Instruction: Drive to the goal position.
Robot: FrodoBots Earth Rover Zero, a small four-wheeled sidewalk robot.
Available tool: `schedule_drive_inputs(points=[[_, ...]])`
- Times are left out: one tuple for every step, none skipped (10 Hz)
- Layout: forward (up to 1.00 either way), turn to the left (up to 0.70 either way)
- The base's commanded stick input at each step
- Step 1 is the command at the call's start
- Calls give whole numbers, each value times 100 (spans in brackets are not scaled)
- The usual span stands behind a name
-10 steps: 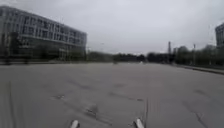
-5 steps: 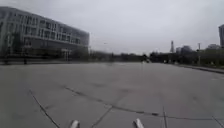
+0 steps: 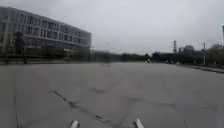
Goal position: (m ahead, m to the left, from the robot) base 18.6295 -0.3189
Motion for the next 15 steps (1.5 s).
schedule_drive_inputs(points=[[100,-40],[100,-40],[100,-40],[100,-16],[100,-5],[100,-5],[100,-5],[100,-5],[100,-5],[100,-5],[100,-5],[100,-5],[100,-5],[100,-5],[100,-5]])
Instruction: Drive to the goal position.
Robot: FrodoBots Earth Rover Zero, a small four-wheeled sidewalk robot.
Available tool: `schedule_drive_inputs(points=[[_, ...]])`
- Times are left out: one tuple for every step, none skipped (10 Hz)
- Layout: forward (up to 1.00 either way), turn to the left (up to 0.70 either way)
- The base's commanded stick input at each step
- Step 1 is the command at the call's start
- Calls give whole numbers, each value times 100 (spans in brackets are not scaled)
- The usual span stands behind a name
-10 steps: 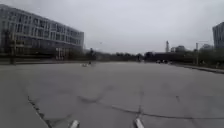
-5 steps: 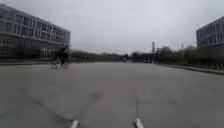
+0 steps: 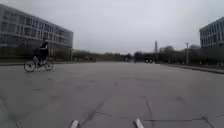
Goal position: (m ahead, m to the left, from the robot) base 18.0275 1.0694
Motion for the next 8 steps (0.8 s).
schedule_drive_inputs(points=[[100,-5],[100,-5],[100,-18],[100,-40],[100,-40],[100,-40],[100,-40],[100,-40]])
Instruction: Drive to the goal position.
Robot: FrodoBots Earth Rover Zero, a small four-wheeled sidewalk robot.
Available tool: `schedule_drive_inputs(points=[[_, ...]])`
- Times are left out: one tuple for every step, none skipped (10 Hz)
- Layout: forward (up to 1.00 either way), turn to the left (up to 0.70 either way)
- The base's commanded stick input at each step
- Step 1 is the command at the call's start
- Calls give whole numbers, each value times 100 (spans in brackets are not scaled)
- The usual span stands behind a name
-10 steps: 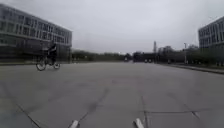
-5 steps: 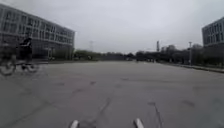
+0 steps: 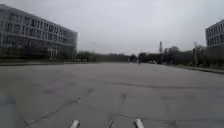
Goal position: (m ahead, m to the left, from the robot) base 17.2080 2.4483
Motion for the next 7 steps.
schedule_drive_inputs(points=[[100,-40],[100,-40],[100,-40],[100,-40],[100,-13],[100,-5],[100,-5]])
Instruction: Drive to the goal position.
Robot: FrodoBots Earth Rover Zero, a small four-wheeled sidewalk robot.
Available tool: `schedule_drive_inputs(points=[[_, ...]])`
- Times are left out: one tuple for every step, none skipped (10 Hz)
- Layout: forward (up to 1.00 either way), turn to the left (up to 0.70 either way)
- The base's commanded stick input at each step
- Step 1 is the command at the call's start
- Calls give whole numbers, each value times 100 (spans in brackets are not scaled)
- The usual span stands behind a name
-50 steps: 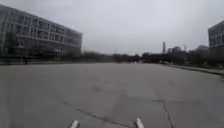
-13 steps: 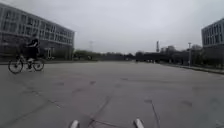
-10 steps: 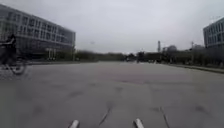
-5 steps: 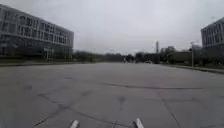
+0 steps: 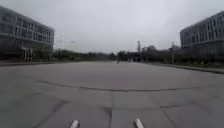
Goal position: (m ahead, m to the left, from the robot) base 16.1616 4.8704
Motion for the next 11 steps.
schedule_drive_inputs(points=[[100,-5],[100,-5],[100,-5],[100,-5],[100,-5],[100,-5],[100,-5],[100,-5],[100,-5],[100,-5],[100,-5]])
